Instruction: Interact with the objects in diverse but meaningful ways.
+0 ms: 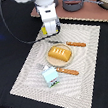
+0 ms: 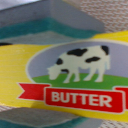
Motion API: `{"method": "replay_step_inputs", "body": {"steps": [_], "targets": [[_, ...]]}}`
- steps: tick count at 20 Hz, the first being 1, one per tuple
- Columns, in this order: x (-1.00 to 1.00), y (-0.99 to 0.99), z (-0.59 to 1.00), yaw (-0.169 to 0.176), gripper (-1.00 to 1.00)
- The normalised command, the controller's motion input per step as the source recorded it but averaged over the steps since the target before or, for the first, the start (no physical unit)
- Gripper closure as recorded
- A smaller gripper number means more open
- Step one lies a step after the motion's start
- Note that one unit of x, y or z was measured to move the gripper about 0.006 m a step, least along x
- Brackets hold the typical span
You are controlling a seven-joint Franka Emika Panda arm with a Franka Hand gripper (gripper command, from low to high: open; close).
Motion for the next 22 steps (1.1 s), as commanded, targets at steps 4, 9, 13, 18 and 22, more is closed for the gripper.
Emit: {"method": "replay_step_inputs", "body": {"steps": [4, 9, 13, 18, 22], "targets": [[-0.79, -0.36, 0.97, 0.0, 1.0], [-0.56, -0.61, 0.71, 0.0, 1.0], [-0.29, -0.83, 0.47, 0.0, 1.0], [-0.09, -0.91, 0.24, 0.0, 1.0], [-0.01, -0.93, 0.08, 0.0, 1.0]]}}
